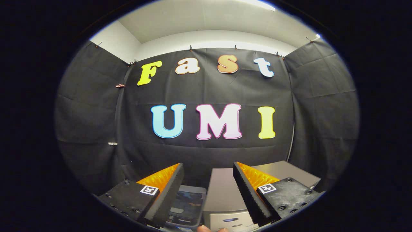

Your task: Put the clothes into the washing machine and then close the washing machine lid.

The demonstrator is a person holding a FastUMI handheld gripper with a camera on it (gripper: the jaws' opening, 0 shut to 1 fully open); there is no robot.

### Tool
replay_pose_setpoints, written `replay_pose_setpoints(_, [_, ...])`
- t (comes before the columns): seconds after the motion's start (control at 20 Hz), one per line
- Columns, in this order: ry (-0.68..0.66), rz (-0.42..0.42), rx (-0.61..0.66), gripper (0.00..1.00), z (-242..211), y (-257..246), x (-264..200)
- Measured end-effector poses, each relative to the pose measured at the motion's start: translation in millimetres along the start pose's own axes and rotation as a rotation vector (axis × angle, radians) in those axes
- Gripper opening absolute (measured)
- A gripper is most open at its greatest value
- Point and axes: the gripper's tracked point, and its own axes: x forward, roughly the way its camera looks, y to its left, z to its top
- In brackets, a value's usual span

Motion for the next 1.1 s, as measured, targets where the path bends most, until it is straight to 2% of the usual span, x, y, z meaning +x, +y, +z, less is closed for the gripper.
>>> replay_pose_setpoints(0.15, [-0.023, -0.040, 0.018, 0.96, 5.0, -26.7, -9.7])
replay_pose_setpoints(0.45, [-0.026, -0.067, 0.047, 0.97, 0.0, -49.9, -29.4])
replay_pose_setpoints(0.85, [0.013, -0.064, -0.013, 0.98, -20.5, -52.0, -30.3])
replay_pose_setpoints(1.1, [0.018, -0.050, 0.022, 0.98, -27.9, -39.5, -22.1])
